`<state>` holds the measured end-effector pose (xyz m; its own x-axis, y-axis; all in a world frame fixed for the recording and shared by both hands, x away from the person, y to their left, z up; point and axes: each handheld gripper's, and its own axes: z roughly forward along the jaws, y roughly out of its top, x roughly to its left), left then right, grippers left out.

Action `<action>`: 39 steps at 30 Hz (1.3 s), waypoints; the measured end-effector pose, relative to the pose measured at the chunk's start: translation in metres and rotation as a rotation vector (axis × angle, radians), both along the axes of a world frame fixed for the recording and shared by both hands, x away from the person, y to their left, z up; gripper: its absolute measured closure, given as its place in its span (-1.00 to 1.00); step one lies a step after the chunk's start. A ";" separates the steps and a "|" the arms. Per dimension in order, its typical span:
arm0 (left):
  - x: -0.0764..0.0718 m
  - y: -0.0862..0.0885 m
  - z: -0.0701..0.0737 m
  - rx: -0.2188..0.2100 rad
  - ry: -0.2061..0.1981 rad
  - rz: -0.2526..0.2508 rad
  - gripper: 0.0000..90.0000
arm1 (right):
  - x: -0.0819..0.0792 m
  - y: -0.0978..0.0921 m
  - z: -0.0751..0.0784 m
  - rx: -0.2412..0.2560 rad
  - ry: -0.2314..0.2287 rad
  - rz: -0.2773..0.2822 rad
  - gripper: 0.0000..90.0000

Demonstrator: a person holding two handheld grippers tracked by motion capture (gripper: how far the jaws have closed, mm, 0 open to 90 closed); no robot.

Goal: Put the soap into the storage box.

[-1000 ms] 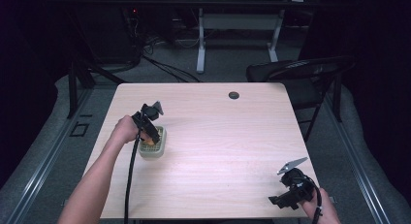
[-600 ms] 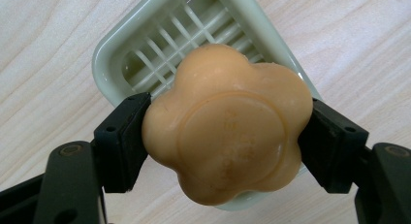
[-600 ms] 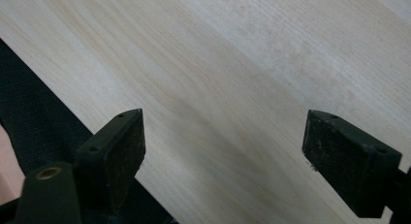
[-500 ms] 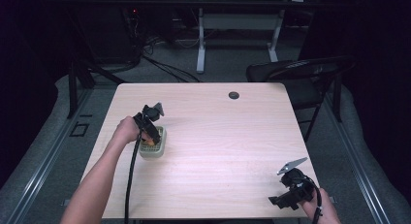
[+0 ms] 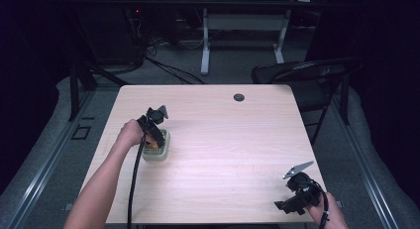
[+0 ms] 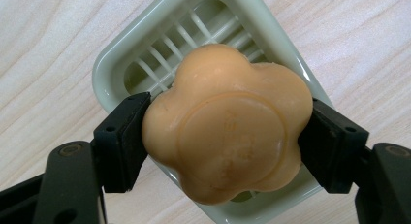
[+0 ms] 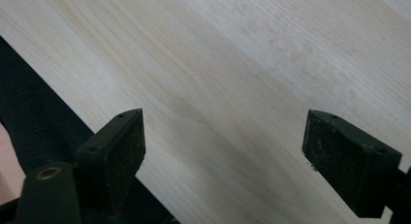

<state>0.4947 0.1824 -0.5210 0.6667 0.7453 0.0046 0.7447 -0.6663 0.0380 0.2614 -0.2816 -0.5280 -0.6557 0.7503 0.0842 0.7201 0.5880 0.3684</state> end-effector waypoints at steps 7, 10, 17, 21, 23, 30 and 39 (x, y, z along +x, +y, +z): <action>0.000 -0.001 -0.002 -0.002 0.005 0.003 -0.41 | 0.000 0.000 0.000 0.004 0.006 0.006 -0.66; 0.000 -0.001 -0.002 -0.003 0.001 0.007 -0.42 | 0.000 0.000 0.000 0.001 0.006 0.003 -0.66; -0.002 0.001 0.005 0.029 -0.008 0.008 -0.56 | 0.000 0.000 0.000 -0.002 0.005 0.004 -0.66; -0.004 0.004 0.009 0.031 -0.024 0.015 -0.64 | 0.000 0.000 0.000 -0.003 0.005 0.004 -0.66; -0.006 0.006 0.013 0.020 -0.035 0.020 -0.65 | 0.000 0.000 0.000 -0.001 0.006 0.004 -0.66; -0.013 0.008 0.022 -0.006 -0.061 0.024 -0.66 | 0.000 0.001 0.000 -0.002 0.007 0.003 -0.66; -0.031 0.011 0.038 -0.034 -0.099 0.011 -0.70 | 0.000 0.001 -0.001 0.005 0.008 0.001 -0.66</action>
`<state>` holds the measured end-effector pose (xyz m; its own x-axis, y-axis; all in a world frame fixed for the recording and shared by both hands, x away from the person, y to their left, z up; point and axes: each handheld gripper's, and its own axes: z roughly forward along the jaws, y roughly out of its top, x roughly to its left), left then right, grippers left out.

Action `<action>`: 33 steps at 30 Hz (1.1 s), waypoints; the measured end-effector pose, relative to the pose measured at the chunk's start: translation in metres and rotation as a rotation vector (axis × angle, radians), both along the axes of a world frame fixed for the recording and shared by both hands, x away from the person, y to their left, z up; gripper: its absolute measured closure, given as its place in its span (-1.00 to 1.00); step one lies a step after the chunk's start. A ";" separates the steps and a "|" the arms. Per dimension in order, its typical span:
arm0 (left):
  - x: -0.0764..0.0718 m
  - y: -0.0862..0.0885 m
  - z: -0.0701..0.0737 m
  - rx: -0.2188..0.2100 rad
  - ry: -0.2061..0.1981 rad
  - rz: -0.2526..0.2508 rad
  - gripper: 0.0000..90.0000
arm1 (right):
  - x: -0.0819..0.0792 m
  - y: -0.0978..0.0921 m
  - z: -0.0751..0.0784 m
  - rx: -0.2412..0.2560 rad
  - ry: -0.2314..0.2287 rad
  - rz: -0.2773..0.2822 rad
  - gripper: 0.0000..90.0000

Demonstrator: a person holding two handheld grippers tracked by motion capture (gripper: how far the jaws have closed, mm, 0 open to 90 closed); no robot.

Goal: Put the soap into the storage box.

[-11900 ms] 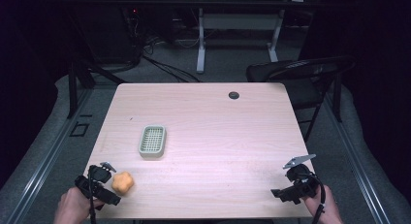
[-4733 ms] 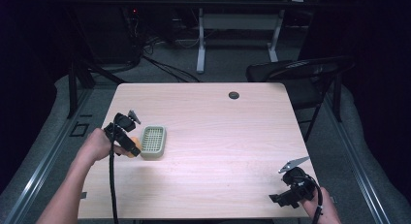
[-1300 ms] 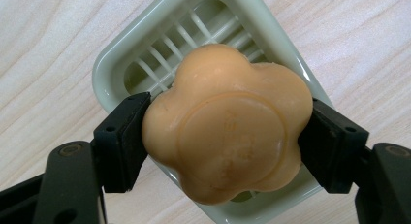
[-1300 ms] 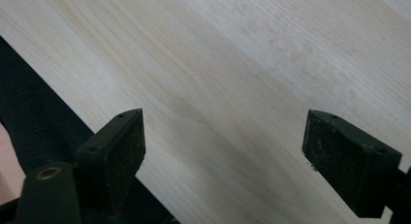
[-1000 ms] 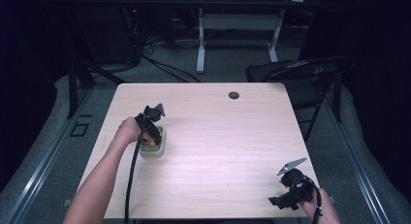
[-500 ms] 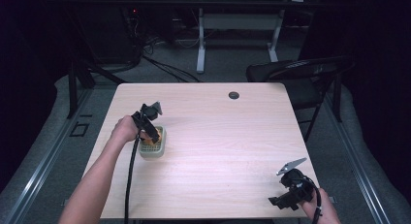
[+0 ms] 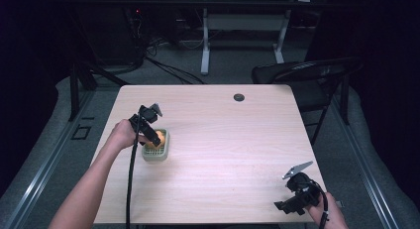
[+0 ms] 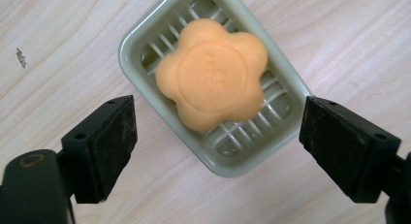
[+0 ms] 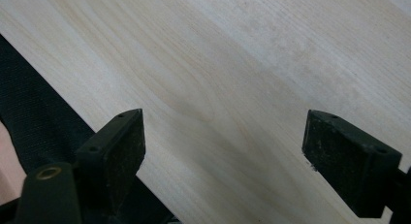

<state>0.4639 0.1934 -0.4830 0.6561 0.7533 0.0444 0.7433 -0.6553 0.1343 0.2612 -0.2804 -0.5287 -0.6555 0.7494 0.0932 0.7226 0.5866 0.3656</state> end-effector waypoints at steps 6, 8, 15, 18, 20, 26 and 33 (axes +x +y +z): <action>-0.022 0.005 0.009 -0.016 -0.027 -0.018 -0.71 | 0.000 0.000 0.000 0.003 -0.003 -0.003 -0.66; -0.031 0.007 0.011 -0.015 -0.030 -0.016 -0.70 | 0.000 0.000 0.000 -0.002 -0.002 0.000 -0.66; -0.054 0.015 0.015 -0.028 -0.050 -0.014 -0.70 | -0.001 0.001 0.001 0.000 -0.001 -0.002 -0.66; -0.068 0.020 0.016 -0.043 -0.067 -0.021 -0.68 | 0.000 0.000 0.001 -0.011 0.002 0.004 -0.66; -0.077 0.025 0.014 -0.056 -0.071 -0.012 -0.68 | 0.000 0.000 0.001 -0.012 0.001 0.006 -0.66; -0.101 0.042 0.009 -0.082 -0.096 0.028 -0.67 | -0.001 0.001 0.001 -0.007 0.002 0.008 -0.66; -0.128 0.050 -0.005 -0.063 -0.083 0.041 -0.66 | -0.001 0.002 0.000 -0.010 0.003 0.006 -0.66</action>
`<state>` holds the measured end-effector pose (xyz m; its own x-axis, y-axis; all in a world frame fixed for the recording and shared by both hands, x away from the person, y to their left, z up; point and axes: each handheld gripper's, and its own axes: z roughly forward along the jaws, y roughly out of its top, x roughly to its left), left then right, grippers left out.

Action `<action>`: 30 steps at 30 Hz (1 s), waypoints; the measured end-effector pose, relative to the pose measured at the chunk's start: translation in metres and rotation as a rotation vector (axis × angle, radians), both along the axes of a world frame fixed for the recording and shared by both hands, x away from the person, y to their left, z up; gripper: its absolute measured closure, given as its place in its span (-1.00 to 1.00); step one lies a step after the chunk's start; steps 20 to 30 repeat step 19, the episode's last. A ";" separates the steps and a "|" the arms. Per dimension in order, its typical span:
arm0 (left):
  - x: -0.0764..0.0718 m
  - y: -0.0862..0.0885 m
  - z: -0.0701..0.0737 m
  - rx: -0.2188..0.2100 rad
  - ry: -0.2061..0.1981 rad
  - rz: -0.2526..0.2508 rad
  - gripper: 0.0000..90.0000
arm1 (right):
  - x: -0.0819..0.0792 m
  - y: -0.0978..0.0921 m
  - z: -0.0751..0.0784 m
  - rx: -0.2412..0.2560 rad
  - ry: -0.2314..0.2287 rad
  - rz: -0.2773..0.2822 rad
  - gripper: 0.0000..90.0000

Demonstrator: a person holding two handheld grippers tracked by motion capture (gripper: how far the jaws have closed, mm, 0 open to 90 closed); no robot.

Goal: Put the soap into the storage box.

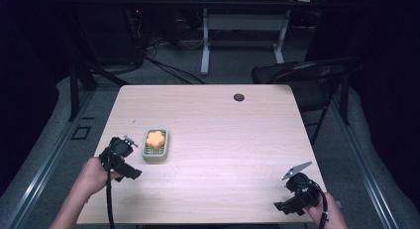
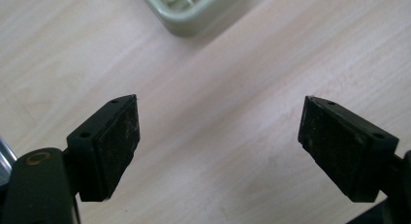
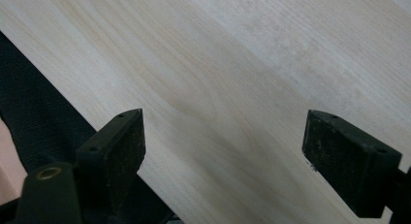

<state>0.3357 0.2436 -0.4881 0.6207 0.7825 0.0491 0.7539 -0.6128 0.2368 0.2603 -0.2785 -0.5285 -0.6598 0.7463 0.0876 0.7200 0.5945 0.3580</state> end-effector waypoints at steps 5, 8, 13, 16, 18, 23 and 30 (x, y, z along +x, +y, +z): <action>-0.014 0.001 -0.015 0.015 0.019 0.000 -0.66 | 0.000 0.000 0.000 -0.005 0.005 0.003 -0.66; -0.020 0.004 -0.023 0.014 0.021 0.013 -0.66 | 0.000 0.000 0.000 -0.006 0.002 0.003 -0.66; -0.025 0.007 -0.035 0.024 0.014 0.019 -0.67 | -0.001 0.000 0.000 -0.018 -0.008 0.007 -0.66; -0.025 0.008 -0.040 0.039 0.000 0.018 -0.68 | -0.001 -0.001 0.001 -0.023 -0.024 0.006 -0.66; -0.024 0.009 -0.042 0.028 0.008 0.026 -0.68 | -0.001 -0.001 0.001 -0.024 -0.026 0.006 -0.66; -0.023 0.010 -0.045 0.038 0.013 0.030 -0.68 | -0.001 -0.001 0.001 -0.038 -0.038 0.004 -0.66; -0.023 0.010 -0.045 0.038 0.013 0.030 -0.68 | -0.001 -0.001 0.001 -0.038 -0.038 0.004 -0.66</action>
